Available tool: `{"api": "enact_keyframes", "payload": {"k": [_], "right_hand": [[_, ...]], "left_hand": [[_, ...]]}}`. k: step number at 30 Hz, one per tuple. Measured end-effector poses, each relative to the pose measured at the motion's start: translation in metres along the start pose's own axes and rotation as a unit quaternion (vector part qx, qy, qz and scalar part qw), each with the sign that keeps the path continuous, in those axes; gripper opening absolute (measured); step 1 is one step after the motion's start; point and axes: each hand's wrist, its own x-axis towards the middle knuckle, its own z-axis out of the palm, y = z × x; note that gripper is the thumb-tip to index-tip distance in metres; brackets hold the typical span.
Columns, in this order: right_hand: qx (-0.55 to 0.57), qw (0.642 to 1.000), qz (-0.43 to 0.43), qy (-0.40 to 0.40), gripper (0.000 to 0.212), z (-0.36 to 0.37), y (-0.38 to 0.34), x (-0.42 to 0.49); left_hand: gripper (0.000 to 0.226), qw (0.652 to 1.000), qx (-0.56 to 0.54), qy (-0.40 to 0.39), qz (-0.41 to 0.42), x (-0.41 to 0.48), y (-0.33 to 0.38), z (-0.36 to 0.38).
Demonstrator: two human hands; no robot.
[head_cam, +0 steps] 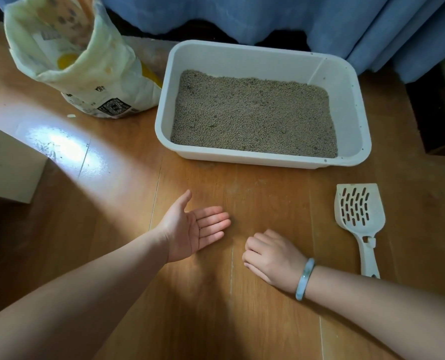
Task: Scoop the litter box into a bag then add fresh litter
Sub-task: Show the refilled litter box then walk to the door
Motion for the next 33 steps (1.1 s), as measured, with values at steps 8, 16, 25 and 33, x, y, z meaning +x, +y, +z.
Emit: {"api": "enact_keyframes", "payload": {"k": [8,16,25,33], "right_hand": [[0.081,0.992,0.097,0.02,0.013,-0.002,-0.003,-0.002],[0.068,0.992,0.103,0.008,0.015,-0.002,0.0,-0.009],[0.048,0.993,0.105,-0.002,0.018,0.001,-0.004,-0.007],[0.113,0.966,0.205,0.109,0.026,-0.038,-0.018,0.038]], "left_hand": [[0.076,1.0,0.001,-0.003,0.009,-0.003,0.001,0.002],[0.077,1.0,0.013,-0.005,0.008,-0.006,0.001,-0.001],[0.08,1.0,0.02,-0.008,0.001,-0.005,-0.003,0.001],[0.081,0.998,0.052,-0.033,-0.02,-0.004,-0.018,0.017]]}}
